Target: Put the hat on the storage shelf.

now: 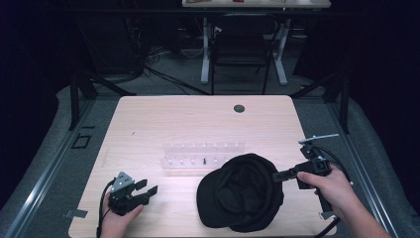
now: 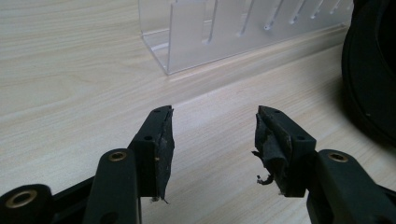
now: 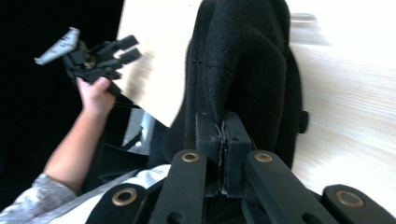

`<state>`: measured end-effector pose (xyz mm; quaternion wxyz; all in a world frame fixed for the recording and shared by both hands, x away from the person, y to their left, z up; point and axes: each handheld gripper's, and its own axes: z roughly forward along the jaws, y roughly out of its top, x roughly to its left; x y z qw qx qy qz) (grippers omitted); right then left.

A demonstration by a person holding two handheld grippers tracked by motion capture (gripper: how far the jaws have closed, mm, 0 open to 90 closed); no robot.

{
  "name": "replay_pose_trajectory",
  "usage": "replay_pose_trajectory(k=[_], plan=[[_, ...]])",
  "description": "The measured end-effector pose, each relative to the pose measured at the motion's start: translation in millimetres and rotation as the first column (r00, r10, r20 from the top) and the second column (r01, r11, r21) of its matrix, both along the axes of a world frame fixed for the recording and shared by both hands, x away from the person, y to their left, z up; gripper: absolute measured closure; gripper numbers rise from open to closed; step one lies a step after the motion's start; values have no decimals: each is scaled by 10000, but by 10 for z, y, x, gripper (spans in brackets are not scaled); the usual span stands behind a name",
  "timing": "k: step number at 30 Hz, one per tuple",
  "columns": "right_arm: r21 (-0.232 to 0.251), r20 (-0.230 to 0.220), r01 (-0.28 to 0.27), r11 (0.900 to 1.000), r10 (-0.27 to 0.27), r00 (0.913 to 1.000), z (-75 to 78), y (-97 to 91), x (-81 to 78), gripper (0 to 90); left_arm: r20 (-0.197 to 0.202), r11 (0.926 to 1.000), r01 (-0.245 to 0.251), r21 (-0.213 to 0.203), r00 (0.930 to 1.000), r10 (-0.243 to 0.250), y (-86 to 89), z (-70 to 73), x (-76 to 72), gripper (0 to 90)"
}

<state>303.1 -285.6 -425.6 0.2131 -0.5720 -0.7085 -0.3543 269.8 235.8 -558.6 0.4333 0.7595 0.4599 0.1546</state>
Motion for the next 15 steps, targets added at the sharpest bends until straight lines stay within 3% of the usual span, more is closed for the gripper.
replay_pose_trajectory(k=[2,15], plan=[[380,17,105,9992,-106,9999,32,18,-3,885,-8,10000,-18,38,10000,18,-2,2,-3,473],[1224,322,-63,9925,24,9995,170,57,-29,885,-10,10000,-13,-13,10000,13,-1,-4,0,473]])
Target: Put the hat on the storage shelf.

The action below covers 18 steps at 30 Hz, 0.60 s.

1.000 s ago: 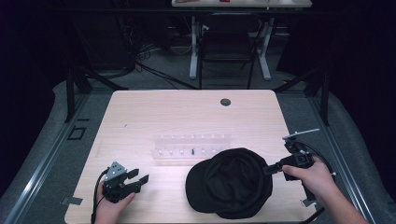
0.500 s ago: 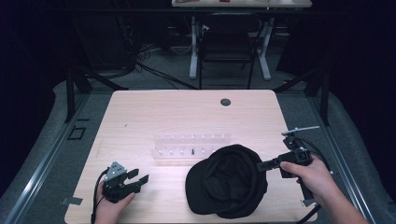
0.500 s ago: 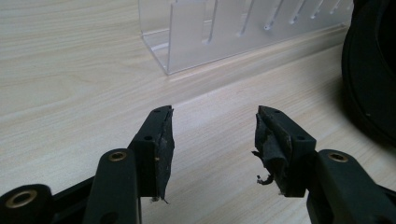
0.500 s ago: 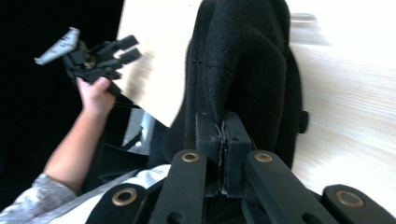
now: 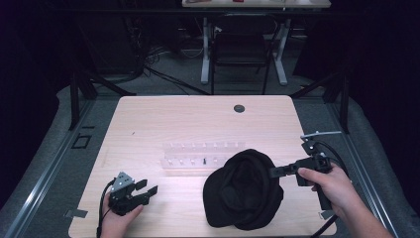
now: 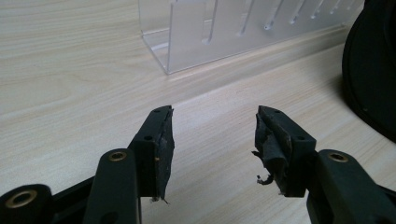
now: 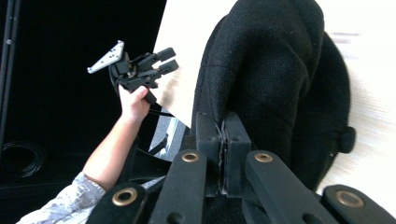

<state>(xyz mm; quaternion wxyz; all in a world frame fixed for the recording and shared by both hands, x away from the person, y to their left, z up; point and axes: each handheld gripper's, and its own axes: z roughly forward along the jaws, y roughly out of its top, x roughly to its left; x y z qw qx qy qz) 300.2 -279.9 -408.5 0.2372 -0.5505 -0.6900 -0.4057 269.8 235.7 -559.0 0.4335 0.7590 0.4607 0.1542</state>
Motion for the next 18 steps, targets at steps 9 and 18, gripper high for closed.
replay_pose_trajectory(k=[9,18], plan=[[299,200,-26,9996,20,9998,145,40,-22,886,31,10000,-52,-49,10000,52,1,-5,1,473],[327,383,92,9994,-105,9992,270,31,-29,885,15,10000,-60,-61,10000,60,6,-4,2,473]])
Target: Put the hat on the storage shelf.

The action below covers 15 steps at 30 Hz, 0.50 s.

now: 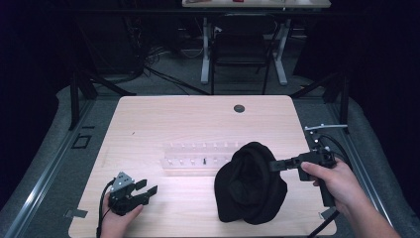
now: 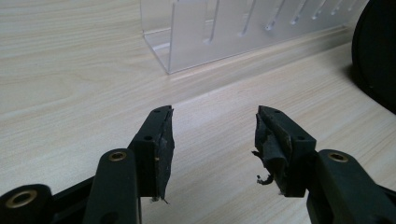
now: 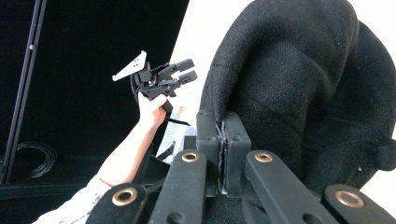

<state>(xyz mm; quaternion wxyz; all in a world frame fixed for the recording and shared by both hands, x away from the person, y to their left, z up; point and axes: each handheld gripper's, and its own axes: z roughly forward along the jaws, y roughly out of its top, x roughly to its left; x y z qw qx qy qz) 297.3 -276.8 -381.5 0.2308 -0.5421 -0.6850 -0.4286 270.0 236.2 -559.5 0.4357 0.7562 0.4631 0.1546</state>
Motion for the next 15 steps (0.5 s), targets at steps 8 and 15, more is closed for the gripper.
replay_pose_trajectory(k=[8,15], plan=[[51,171,105,9999,-105,9998,103,-37,-6,885,7,10000,-1,7,10000,1,-2,1,-1,472],[259,435,264,9993,-275,9987,199,-78,-19,885,103,10000,2,4,9999,-2,-7,5,-9,472]])
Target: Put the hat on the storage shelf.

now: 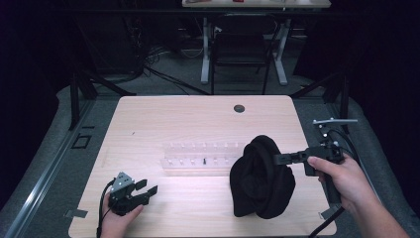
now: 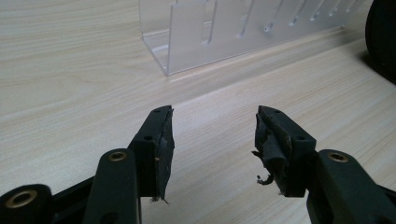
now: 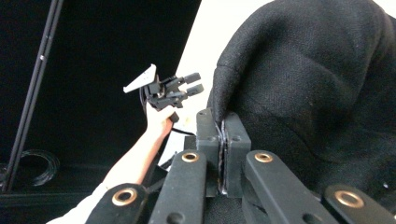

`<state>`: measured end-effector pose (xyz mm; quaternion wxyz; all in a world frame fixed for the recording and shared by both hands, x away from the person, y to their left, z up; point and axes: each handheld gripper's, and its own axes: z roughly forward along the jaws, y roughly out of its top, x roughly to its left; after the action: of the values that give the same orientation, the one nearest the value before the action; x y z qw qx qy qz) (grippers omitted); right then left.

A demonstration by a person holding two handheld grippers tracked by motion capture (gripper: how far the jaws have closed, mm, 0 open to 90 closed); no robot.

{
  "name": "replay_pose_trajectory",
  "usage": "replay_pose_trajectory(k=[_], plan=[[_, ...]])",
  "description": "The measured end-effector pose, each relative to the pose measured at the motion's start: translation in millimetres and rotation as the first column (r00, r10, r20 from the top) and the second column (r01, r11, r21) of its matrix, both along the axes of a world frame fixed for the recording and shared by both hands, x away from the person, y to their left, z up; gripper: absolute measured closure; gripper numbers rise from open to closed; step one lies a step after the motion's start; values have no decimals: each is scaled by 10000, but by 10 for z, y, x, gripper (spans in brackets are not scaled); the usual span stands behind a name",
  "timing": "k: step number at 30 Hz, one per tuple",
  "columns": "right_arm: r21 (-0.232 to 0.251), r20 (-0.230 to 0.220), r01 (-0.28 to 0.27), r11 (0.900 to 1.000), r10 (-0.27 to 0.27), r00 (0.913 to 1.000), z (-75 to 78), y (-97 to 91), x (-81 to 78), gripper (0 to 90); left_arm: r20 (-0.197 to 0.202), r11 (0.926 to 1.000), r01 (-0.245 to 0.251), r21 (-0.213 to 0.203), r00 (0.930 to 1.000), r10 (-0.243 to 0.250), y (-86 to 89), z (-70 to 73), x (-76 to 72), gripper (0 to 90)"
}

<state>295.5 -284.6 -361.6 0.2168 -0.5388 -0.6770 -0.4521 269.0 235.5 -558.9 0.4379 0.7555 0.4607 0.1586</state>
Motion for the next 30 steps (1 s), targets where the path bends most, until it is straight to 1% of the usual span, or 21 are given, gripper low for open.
replay_pose_trajectory(k=[2,4,8,10,15,16,18,21,22,28,29,30], plan=[[20,5,220,9998,-220,9998,51,-34,1,885,-10,10000,-3,2,10000,3,-1,-1,0,473],[31,24,243,9997,-243,9997,61,-42,2,885,-29,10000,-8,5,10000,8,2,1,1,473],[140,211,335,9993,-338,9992,117,-75,13,886,-62,10000,18,50,10000,-18,1,-5,7,473],[296,295,440,9986,-449,9986,139,-77,18,885,-53,10000,15,35,10000,-15,1,-3,6,473],[388,502,537,9978,-557,9972,218,-87,47,885,-47,10000,3,24,10000,-3,8,1,6,473],[435,624,611,9972,-637,9960,246,-79,59,886,-24,10000,-12,14,10000,12,8,1,5,472],[414,640,606,9973,-632,9959,261,-80,63,886,-18,10000,-15,-4,10000,15,9,2,5,473],[462,747,688,9966,-721,9946,321,-68,80,886,-34,10000,-7,-3,10000,7,12,2,6,473],[465,848,646,9968,-684,9940,349,-64,91,886,-25,10000,-6,-10,10000,6,11,2,6,472],[466,1018,730,9962,-774,9918,418,-38,128,886,-33,10000,42,26,10000,-41,8,4,7,473],[539,1013,783,9955,-835,9914,432,-33,144,886,-32,10000,44,31,10000,-44,8,4,7,472],[498,989,733,9961,-780,9920,440,-36,153,885,-30,10000,51,35,10000,-51,8,5,7,473]])
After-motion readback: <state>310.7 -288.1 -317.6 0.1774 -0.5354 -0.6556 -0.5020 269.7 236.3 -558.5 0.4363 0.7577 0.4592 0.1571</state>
